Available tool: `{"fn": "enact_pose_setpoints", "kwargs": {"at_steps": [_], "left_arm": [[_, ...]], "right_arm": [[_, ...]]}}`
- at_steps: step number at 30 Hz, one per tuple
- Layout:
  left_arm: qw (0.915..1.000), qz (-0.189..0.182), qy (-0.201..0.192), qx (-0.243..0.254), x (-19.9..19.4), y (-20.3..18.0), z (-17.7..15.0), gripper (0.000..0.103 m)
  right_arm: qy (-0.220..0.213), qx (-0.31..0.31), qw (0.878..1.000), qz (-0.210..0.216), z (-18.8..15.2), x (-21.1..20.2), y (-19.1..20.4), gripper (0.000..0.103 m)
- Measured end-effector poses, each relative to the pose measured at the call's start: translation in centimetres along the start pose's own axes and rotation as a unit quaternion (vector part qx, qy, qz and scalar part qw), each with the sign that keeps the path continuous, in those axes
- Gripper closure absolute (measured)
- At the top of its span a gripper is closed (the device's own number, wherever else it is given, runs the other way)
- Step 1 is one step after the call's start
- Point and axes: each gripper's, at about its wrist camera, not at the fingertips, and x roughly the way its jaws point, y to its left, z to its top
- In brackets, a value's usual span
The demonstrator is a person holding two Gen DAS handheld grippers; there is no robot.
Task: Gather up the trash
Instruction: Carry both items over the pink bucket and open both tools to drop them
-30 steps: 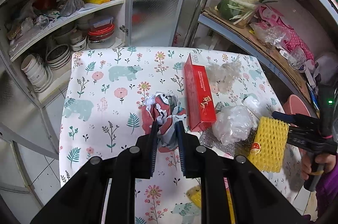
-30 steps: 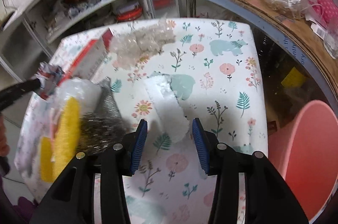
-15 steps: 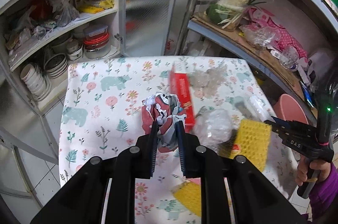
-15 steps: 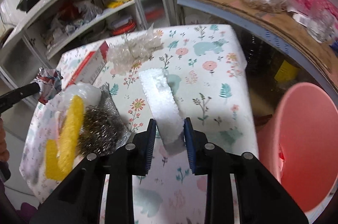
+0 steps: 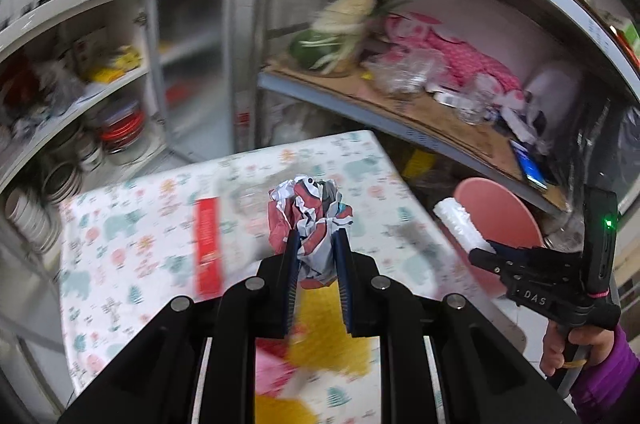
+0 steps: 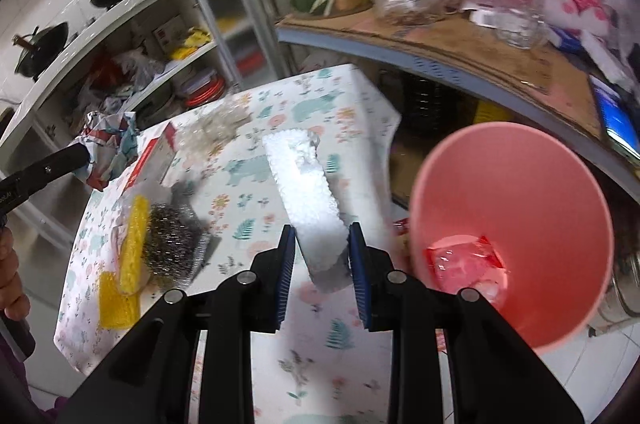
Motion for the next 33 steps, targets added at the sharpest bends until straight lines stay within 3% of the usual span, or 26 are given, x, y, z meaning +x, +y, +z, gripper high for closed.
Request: {"fn": "enact_pose_setpoints", "kwargs": {"at_steps": [14,24,33], "left_arm": [[0.994,-0.065,0.03,0.083,6.6,-11.6,1.6,0.086],[0.9863,-0.097,0.049,0.124,9.9,-17.3,1.7,0.086],[0.9785,-0.117,0.089,0.145,14.4,-21.1,0.7,0.086]], "right_arm": [[-0.009,0.066,0.996,-0.057,-1.3,-2.0,-7.3,0.075],[-0.006,0.1,0.991,-0.093,-2.2,-2.7,-11.1,0.075],[0.021,0.125,0.985,-0.116,-2.9,-0.8,-13.6,0.075]]}}
